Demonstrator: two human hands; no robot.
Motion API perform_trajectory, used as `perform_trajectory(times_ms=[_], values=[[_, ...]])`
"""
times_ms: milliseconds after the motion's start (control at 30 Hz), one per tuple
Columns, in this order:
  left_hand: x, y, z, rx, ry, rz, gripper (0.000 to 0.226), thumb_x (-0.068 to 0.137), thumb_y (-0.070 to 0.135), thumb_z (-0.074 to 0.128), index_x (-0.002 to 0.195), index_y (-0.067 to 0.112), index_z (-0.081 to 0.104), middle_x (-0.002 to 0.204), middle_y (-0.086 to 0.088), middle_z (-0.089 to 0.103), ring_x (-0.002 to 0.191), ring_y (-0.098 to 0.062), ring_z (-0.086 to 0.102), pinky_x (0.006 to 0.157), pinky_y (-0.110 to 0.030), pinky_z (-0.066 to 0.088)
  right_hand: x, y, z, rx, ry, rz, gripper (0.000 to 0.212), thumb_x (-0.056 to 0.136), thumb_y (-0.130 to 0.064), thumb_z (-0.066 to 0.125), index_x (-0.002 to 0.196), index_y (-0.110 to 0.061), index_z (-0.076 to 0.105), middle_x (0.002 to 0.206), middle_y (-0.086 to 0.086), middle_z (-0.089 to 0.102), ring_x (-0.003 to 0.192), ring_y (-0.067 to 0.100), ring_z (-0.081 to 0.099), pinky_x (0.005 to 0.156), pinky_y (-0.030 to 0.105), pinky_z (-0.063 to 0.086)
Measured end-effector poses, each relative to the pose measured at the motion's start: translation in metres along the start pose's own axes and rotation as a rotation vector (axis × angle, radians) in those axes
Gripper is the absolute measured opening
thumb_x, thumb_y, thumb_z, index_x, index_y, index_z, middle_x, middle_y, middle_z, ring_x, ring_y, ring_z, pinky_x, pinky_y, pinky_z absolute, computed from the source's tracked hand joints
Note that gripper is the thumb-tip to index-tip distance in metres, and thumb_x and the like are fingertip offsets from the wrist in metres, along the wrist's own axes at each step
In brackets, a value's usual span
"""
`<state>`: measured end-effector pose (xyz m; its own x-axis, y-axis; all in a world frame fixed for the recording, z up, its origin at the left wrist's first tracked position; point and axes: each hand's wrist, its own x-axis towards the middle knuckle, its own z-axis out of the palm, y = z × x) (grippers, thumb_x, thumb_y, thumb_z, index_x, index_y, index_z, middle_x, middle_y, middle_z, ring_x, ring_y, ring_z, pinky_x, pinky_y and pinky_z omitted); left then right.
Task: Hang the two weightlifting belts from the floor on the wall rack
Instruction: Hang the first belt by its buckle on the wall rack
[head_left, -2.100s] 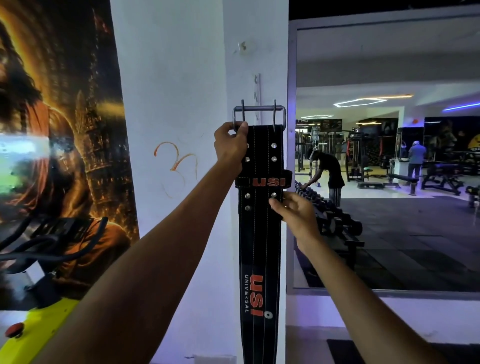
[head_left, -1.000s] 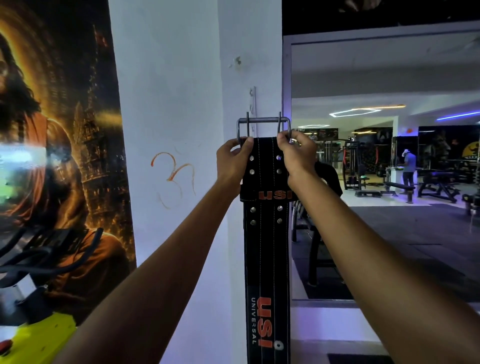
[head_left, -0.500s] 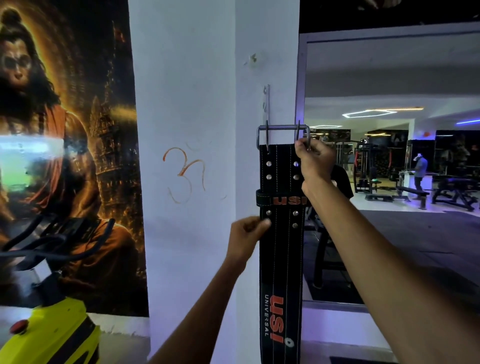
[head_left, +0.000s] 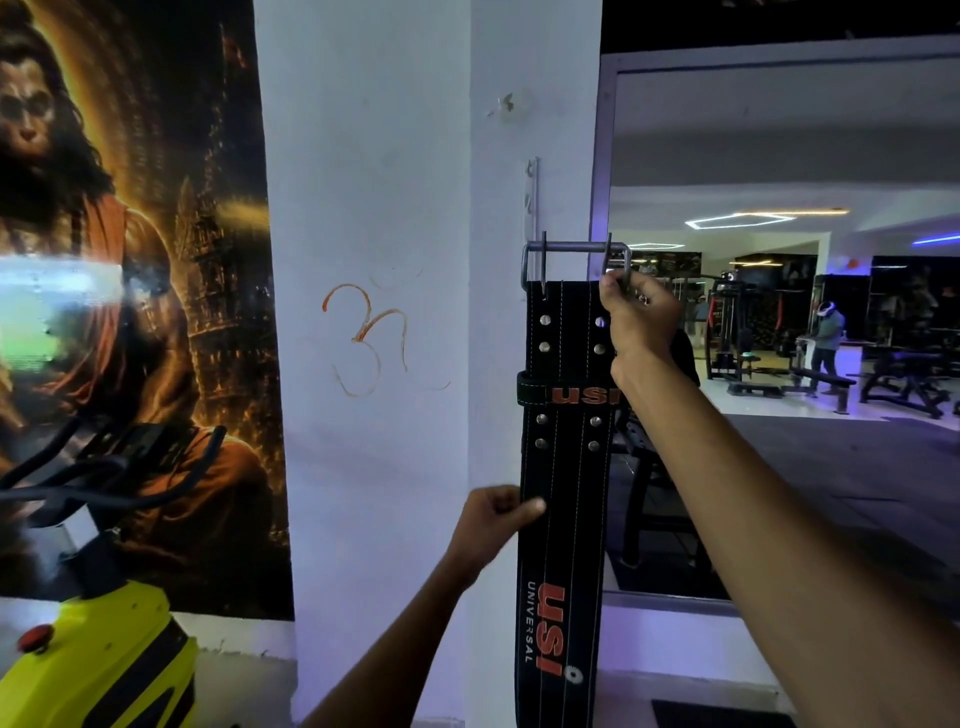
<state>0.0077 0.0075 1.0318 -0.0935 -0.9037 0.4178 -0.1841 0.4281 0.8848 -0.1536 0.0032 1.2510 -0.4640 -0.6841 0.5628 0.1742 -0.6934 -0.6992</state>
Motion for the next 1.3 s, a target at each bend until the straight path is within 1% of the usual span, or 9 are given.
perform_trajectory(times_ms=[67,200,367,467,667,767,867,1100,1300], values=[[0.009,0.025,-0.002,-0.081,0.022,0.047,0.036,0.092,0.012,0.072,0.058,0.012,0.058,0.056,0.013,0.054,0.055,-0.001,0.051,0.059,-0.016,0.044,-0.001,0.0,0.001,0.001,0.001,-0.001,0.017,0.088,-0.006,0.069,0.105,-0.004,0.07,0.075,-0.01,0.063,0.054,-0.009,0.059,0.05,0.007,0.048],[0.008,0.029,0.001,-0.152,-0.049,0.028,0.015,0.088,0.009,0.074,0.1,-0.001,0.076,0.092,-0.008,0.08,0.083,-0.015,0.076,0.074,-0.024,0.06,0.0,-0.003,0.001,0.021,0.012,0.003,0.017,0.089,-0.007,0.069,0.106,-0.005,0.07,0.076,-0.01,0.064,0.063,-0.005,0.06,0.051,0.006,0.047],[-0.012,-0.013,0.004,-0.057,-0.144,-0.02,0.014,0.087,0.007,0.075,0.097,-0.003,0.074,0.102,-0.022,0.077,0.089,-0.023,0.076,0.08,-0.03,0.062,-0.003,0.004,-0.005,0.014,0.018,0.017,0.014,0.089,-0.005,0.068,0.103,-0.004,0.07,0.073,-0.009,0.062,0.055,-0.009,0.06,0.049,0.005,0.045],[-0.016,-0.006,0.004,-0.016,-0.141,0.0,0.022,0.089,0.037,0.071,0.093,0.017,0.077,0.092,-0.006,0.079,0.083,-0.013,0.073,0.078,-0.029,0.059,-0.005,0.017,-0.011,-0.015,0.032,0.039,0.016,0.088,-0.006,0.069,0.104,-0.004,0.07,0.074,-0.008,0.063,0.064,-0.003,0.059,0.05,0.007,0.046],[0.038,0.098,-0.004,-0.263,0.212,0.224,0.042,0.105,0.042,0.037,0.146,0.033,0.037,0.135,-0.005,0.055,0.115,-0.011,0.064,0.078,-0.018,0.057,-0.008,0.034,-0.017,-0.04,0.044,0.068,0.016,0.088,-0.009,0.071,0.102,-0.005,0.071,0.068,-0.005,0.064,0.06,0.001,0.058,0.042,0.006,0.042],[0.067,0.138,-0.005,-0.184,0.223,0.363,0.046,0.103,0.031,0.054,0.145,0.041,0.037,0.135,-0.007,0.056,0.117,-0.015,0.065,0.084,-0.027,0.059,-0.007,0.035,-0.019,-0.055,0.005,0.077,0.019,0.087,-0.013,0.072,0.105,-0.006,0.07,0.066,-0.004,0.063,0.059,0.006,0.058,0.042,0.011,0.044],[0.086,0.153,-0.001,-0.033,0.308,0.485,0.049,0.1,0.01,0.055,0.142,0.033,0.048,0.121,-0.011,0.065,0.088,0.002,0.066,0.076,-0.024,0.058,-0.003,0.034,-0.023,-0.064,-0.052,0.085,0.03,0.088,-0.014,0.071,0.114,-0.008,0.056,0.073,-0.003,0.058,0.063,0.01,0.056,0.044,0.016,0.047],[0.123,0.152,0.015,0.032,0.36,0.472,0.045,0.097,0.003,0.055,0.138,0.022,0.058,0.129,-0.003,0.065,0.1,-0.027,0.07,0.09,-0.039,0.061,0.037,0.047,-0.04,-0.335,-0.305,-0.27,0.025,0.091,-0.012,0.065,0.115,-0.017,0.06,0.093,-0.023,0.058,0.084,-0.021,0.054,0.069,0.0,0.041],[0.167,0.137,0.019,0.021,0.37,0.505,0.019,0.093,-0.002,0.058,0.106,0.013,0.056,0.113,0.006,0.064,0.068,-0.014,0.059,0.071,-0.043,0.057,0.074,0.078,-0.035,-0.277,-0.345,-0.354,0.013,0.093,-0.005,0.06,0.101,-0.014,0.066,0.1,-0.008,0.064,0.07,-0.015,0.058,0.053,0.014,0.055]])
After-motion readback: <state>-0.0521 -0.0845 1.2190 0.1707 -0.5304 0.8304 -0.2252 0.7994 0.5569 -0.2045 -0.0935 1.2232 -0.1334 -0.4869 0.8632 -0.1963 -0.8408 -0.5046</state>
